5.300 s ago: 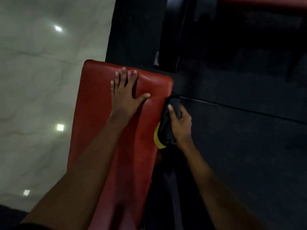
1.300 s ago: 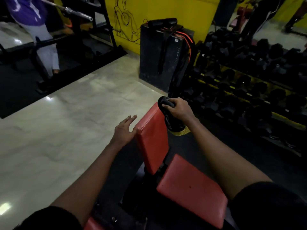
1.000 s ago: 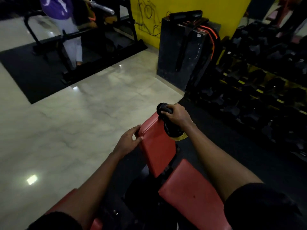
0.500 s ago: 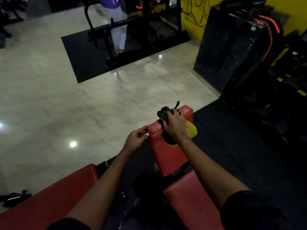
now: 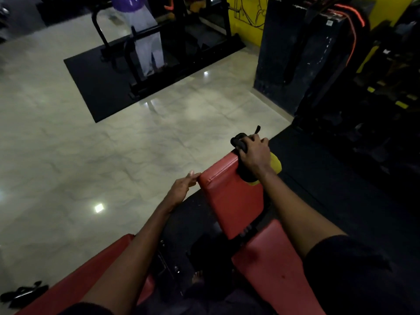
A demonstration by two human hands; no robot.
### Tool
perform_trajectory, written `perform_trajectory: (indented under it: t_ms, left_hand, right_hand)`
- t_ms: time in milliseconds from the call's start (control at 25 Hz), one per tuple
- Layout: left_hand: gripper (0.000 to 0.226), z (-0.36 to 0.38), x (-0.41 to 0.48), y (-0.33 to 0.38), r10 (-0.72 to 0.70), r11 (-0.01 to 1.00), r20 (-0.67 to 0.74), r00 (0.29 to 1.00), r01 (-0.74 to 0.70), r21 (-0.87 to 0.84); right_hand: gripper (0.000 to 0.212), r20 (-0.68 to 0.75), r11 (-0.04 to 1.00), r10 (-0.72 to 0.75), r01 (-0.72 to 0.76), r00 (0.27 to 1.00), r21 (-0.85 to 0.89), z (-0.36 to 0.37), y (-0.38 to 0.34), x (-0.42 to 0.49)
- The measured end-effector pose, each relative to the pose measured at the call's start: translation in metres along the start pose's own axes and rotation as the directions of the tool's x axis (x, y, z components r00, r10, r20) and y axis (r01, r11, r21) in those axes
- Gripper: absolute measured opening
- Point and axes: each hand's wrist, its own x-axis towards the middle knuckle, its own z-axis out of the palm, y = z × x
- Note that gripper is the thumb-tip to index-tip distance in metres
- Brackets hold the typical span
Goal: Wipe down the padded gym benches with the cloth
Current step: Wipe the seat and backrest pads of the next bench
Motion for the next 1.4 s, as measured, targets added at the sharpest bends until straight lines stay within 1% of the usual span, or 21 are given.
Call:
perform_trajectory:
  t_ms: [80, 160, 240, 280, 320, 440, 520, 600, 640, 760, 840, 960, 1080, 1120, 1160, 1200, 1280, 1320, 1360, 1400]
  left_hand:
    - [0.059, -0.002, 0.004, -0.002, -0.007, 1.000, 0.023, 1.000, 0.007, -0.020]
    - [0.067, -0.006, 0.008, -0.003, -0.027, 0.999, 0.042, 0.999, 0.029, -0.046]
    - [0.071, -0.011, 0.013, -0.004, -0.037, 0.998, 0.071, 0.997, 0.041, -0.048]
    - [0.072, -0.013, 0.015, -0.004, -0.036, 0.998, 0.085, 0.996, 0.040, -0.043]
    - [0.072, -0.015, 0.017, -0.004, -0.033, 0.999, 0.101, 0.994, 0.037, -0.037]
    - [0.074, -0.020, 0.021, -0.006, -0.017, 1.000, 0.152, 0.988, 0.017, 0.000]
    - [0.077, -0.025, 0.024, -0.007, -0.017, 1.000, 0.183, 0.983, 0.016, 0.010]
    - [0.082, -0.030, 0.031, -0.006, -0.023, 1.000, 0.215, 0.976, 0.026, -0.009]
    - [0.087, -0.032, 0.035, -0.003, -0.037, 0.999, 0.233, 0.972, 0.046, -0.030]
    - [0.101, -0.036, 0.047, 0.002, -0.128, 0.977, 0.271, 0.954, 0.168, -0.129]
    - [0.103, -0.037, 0.054, 0.006, -0.160, 0.964, 0.286, 0.945, 0.212, -0.162]
    - [0.102, -0.037, 0.061, 0.016, -0.151, 0.975, 0.312, 0.938, 0.194, -0.109]
    - [0.102, -0.034, 0.070, 0.025, -0.149, 0.980, 0.370, 0.917, 0.187, -0.069]
    - [0.100, -0.034, 0.074, 0.028, -0.155, 0.981, 0.375, 0.914, 0.188, -0.054]
    - [0.096, -0.034, 0.075, 0.030, -0.158, 0.982, 0.380, 0.911, 0.184, -0.033]
    - [0.089, -0.033, 0.073, 0.031, -0.152, 0.985, 0.382, 0.912, 0.170, -0.013]
    - [0.064, -0.028, 0.067, 0.030, -0.112, 0.994, 0.364, 0.925, 0.105, 0.040]
    - [0.048, -0.025, 0.063, 0.029, -0.083, 0.995, 0.345, 0.935, 0.060, 0.077]
    - [0.036, -0.022, 0.059, 0.026, -0.047, 0.994, 0.323, 0.945, 0.011, 0.113]
    - [0.030, -0.019, 0.058, 0.024, -0.009, 0.989, 0.309, 0.951, -0.038, 0.145]
  right_hand:
    - [0.036, -0.014, 0.999, -0.047, 0.048, 0.999, 0.004, 0.016, -0.019, -0.025]
    - [0.039, 0.006, 0.993, -0.116, 0.116, 0.993, 0.033, 0.025, -0.032, -0.049]
    - [0.040, 0.006, 0.985, -0.164, 0.163, 0.986, 0.047, 0.022, -0.029, -0.051]
    - [0.038, -0.010, 0.987, -0.155, 0.155, 0.988, 0.037, 0.019, -0.025, -0.043]
    - [0.036, -0.040, 0.993, -0.111, 0.113, 0.993, 0.032, 0.016, -0.022, -0.034]
    - [0.032, -0.108, 0.989, 0.123, -0.114, 0.986, 0.090, 0.014, -0.023, -0.016]
    - [0.032, -0.124, 0.982, 0.176, -0.165, 0.976, 0.095, 0.023, -0.035, -0.023]
    - [0.035, -0.128, 0.986, 0.153, -0.142, 0.980, 0.090, 0.036, -0.048, -0.046]
    - [0.037, -0.127, 0.984, 0.145, -0.130, 0.981, 0.118, 0.042, -0.055, -0.061]
    - [0.050, -0.078, 0.959, 0.166, -0.143, 0.983, 0.245, 0.055, -0.082, -0.107]
    - [0.053, -0.091, 0.964, 0.139, -0.114, 0.986, 0.238, 0.058, -0.097, -0.127]
    - [0.051, -0.131, 0.972, 0.089, -0.057, 0.987, 0.227, 0.065, -0.107, -0.143]
    - [0.060, -0.153, 0.980, 0.019, 0.012, 0.988, 0.197, 0.079, -0.112, -0.165]
    - [0.064, -0.160, 0.976, 0.040, -0.004, 0.986, 0.219, 0.084, -0.110, -0.171]
    - [0.067, -0.157, 0.959, 0.106, -0.059, 0.982, 0.278, 0.089, -0.105, -0.176]
    - [0.068, -0.145, 0.918, 0.208, -0.142, 0.967, 0.370, 0.094, -0.099, -0.178]
    - [0.057, -0.138, 0.769, 0.432, -0.284, 0.891, 0.573, 0.103, -0.088, -0.175]
    - [0.049, -0.148, 0.702, 0.515, -0.316, 0.844, 0.638, 0.105, -0.083, -0.168]
    - [0.041, -0.157, 0.656, 0.570, -0.332, 0.807, 0.677, 0.105, -0.078, -0.158]
    - [0.036, -0.170, 0.627, 0.607, -0.336, 0.777, 0.703, 0.101, -0.075, -0.146]
